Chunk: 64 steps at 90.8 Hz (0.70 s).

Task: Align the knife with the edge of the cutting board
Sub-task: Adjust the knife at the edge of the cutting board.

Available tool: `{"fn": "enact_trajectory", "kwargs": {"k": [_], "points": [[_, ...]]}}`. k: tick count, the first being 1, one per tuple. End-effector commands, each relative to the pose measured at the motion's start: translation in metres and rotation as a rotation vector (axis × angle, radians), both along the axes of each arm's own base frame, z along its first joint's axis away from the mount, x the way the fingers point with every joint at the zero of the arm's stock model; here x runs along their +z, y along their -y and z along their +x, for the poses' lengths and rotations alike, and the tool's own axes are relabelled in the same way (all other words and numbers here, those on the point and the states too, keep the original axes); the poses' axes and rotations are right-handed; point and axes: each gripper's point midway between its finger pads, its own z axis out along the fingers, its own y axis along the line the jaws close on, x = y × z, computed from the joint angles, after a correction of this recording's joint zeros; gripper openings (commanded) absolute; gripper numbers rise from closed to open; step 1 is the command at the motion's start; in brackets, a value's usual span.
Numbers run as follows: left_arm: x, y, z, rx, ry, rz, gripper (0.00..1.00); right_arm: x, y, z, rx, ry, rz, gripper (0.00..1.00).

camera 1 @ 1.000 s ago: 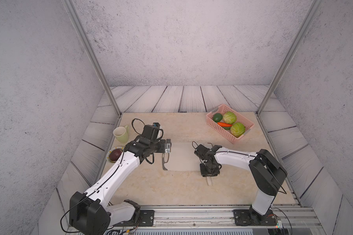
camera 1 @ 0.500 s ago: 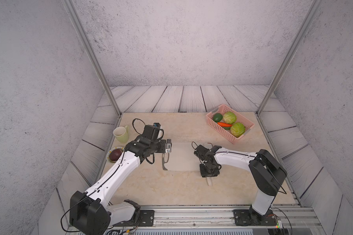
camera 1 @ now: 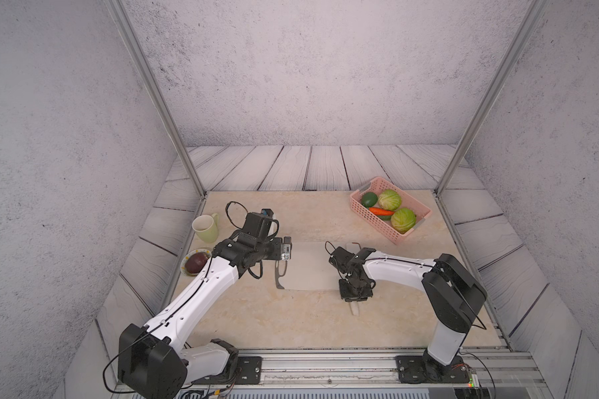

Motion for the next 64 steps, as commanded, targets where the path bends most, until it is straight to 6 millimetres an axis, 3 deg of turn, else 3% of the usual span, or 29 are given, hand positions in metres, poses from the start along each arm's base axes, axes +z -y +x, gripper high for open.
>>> {"fn": "enact_trajectory", "kwargs": {"k": [1,64], "points": [[0.0062,0.001,0.0012,-0.009,0.014,0.019,0.98,0.0055,0.0026,0.0003,0.002,0.011,-0.021,0.26],[0.0085,-0.0017,0.0,0.002,0.036,0.046,0.98,0.0132,0.001,0.0085,-0.014,0.045,-0.024,0.2]]}}
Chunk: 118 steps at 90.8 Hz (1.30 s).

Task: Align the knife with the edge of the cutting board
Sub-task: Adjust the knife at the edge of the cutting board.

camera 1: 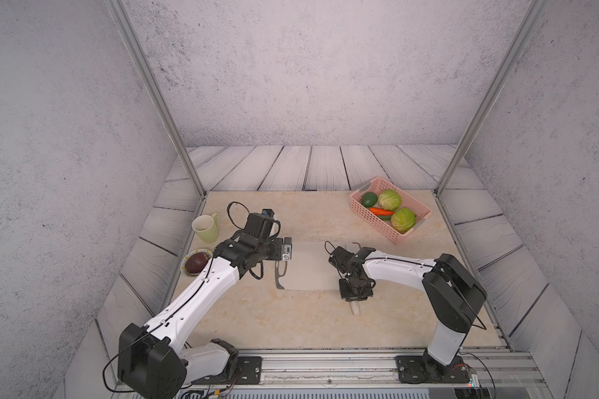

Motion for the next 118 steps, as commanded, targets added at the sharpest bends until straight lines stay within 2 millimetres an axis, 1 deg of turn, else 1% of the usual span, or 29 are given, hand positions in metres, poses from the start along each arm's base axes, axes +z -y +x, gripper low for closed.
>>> {"fn": "enact_trajectory", "kwargs": {"k": [1,43,118], "points": [[0.009,-0.001,0.0,-0.003,0.024,0.021,0.98,0.011,-0.001,0.007,-0.011,0.039,-0.009,0.2],[0.009,-0.001,0.0,-0.003,0.026,0.027,0.98,0.017,0.002,0.015,-0.035,0.069,-0.043,0.17],[0.009,-0.001,0.0,-0.006,0.025,0.026,0.98,0.005,0.001,0.008,-0.043,0.038,-0.031,0.17]]}}
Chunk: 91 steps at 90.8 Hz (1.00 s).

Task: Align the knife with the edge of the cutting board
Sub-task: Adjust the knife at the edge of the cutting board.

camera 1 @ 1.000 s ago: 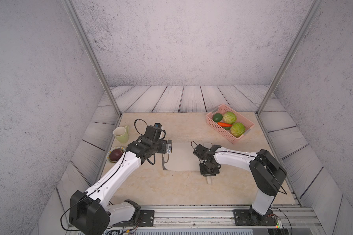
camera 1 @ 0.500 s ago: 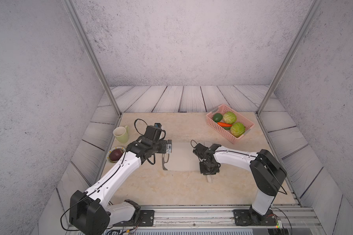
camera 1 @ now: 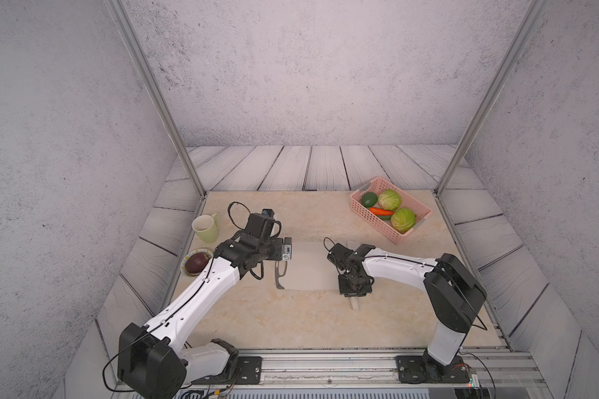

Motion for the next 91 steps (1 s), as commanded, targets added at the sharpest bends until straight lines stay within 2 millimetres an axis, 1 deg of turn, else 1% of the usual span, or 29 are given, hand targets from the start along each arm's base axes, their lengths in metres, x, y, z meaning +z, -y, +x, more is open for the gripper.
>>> {"fn": "enact_trajectory", "kwargs": {"k": [1,54,91], "points": [[0.0082,0.0006,-0.0008,-0.013,0.016,0.011,0.98,-0.0049,0.0029,-0.0051,-0.006,-0.013,-0.016,0.17],[0.0075,0.002,-0.0015,-0.018,0.014,0.012,0.98,-0.0077,0.0089,-0.0103,-0.012,-0.017,-0.018,0.17],[0.0072,0.0029,-0.002,-0.022,0.014,0.017,0.98,-0.0092,0.0056,-0.0098,-0.006,-0.018,-0.001,0.19]]}}
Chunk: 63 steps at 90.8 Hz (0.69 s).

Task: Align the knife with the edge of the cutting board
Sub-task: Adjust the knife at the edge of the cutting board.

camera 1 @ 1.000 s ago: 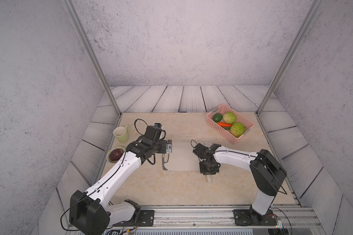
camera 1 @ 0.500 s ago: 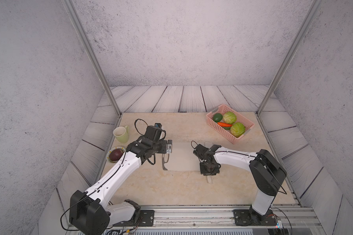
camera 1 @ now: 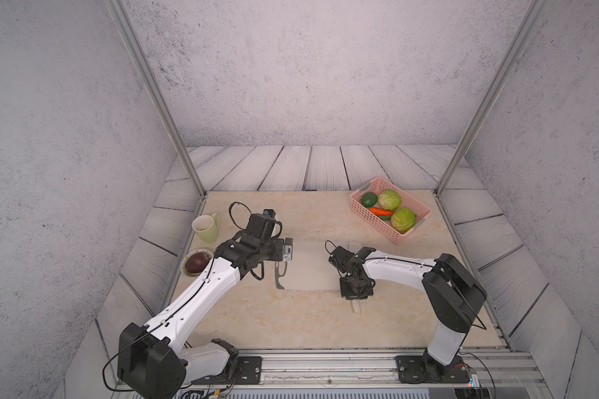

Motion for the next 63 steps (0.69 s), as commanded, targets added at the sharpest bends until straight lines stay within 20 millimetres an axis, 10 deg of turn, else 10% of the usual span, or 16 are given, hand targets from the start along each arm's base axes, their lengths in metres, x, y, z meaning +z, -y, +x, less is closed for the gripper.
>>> {"fn": "enact_trajectory", "kwargs": {"k": [1,63], "points": [[0.007,0.0,-0.0005,-0.007,0.012,0.012,0.98,0.0016,0.0008,-0.0032,-0.005,-0.002,0.003,0.19],[0.0073,0.0002,-0.0007,-0.007,0.012,0.014,0.98,0.0008,0.0029,-0.0045,0.003,-0.003,-0.005,0.22]]}}
